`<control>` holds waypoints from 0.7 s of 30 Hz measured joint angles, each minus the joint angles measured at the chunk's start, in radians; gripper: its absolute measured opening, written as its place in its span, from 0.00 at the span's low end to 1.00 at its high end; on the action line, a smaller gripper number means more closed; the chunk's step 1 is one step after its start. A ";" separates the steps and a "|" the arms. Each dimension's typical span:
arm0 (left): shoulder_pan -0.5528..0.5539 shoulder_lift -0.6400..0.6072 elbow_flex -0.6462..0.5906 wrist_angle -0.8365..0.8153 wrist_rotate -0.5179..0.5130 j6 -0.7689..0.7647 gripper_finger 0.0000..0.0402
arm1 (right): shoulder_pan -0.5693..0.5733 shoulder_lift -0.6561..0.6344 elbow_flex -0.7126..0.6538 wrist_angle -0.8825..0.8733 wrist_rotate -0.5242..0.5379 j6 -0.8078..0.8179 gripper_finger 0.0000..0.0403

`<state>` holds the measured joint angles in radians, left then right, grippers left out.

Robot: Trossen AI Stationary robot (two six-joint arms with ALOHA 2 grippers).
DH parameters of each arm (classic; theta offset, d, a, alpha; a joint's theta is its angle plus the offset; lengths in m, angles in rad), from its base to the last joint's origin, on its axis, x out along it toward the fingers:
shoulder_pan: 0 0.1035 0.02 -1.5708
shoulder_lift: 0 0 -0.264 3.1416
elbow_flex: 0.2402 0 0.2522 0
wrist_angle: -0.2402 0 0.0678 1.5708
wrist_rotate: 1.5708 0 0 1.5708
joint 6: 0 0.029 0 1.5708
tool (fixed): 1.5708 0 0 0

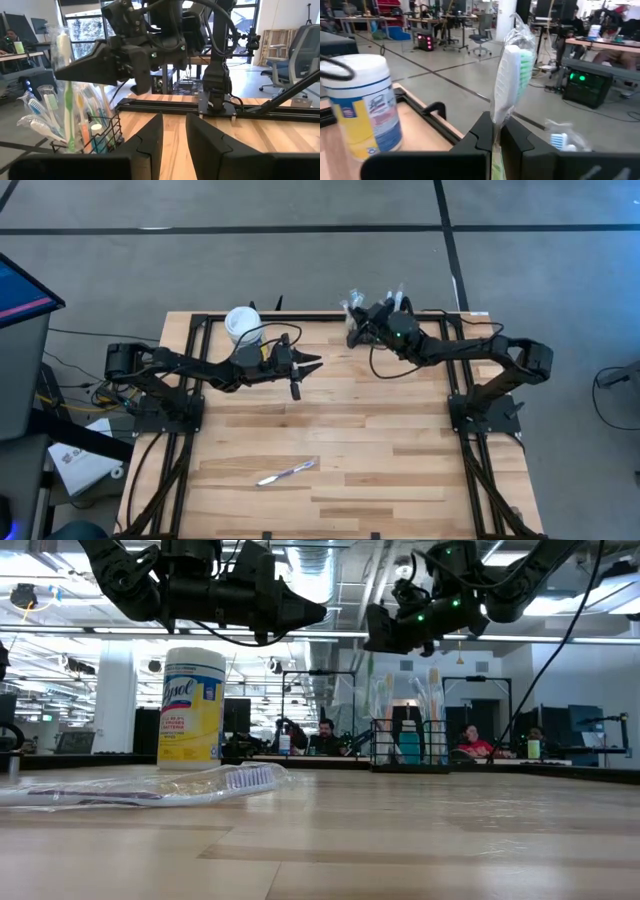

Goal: Pick & Place toothbrushing station
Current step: Put the green toothbrush into the black mesh organizer

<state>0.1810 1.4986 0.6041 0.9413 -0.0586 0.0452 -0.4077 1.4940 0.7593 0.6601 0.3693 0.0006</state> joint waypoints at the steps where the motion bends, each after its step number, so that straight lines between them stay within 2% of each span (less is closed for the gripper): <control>1: 0.000 0.000 0.000 0.000 0.002 0.000 0.19 | -0.005 0.000 0.000 0.000 0.003 0.000 0.01; 21: 0.000 0.000 0.000 -0.007 -0.003 0.000 0.19 | -0.073 -0.003 0.000 -0.088 0.026 0.077 0.01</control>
<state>0.1810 1.4986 0.6037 0.9340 -0.0612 0.0448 -0.4809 1.4906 0.7593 0.5723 0.3950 0.0776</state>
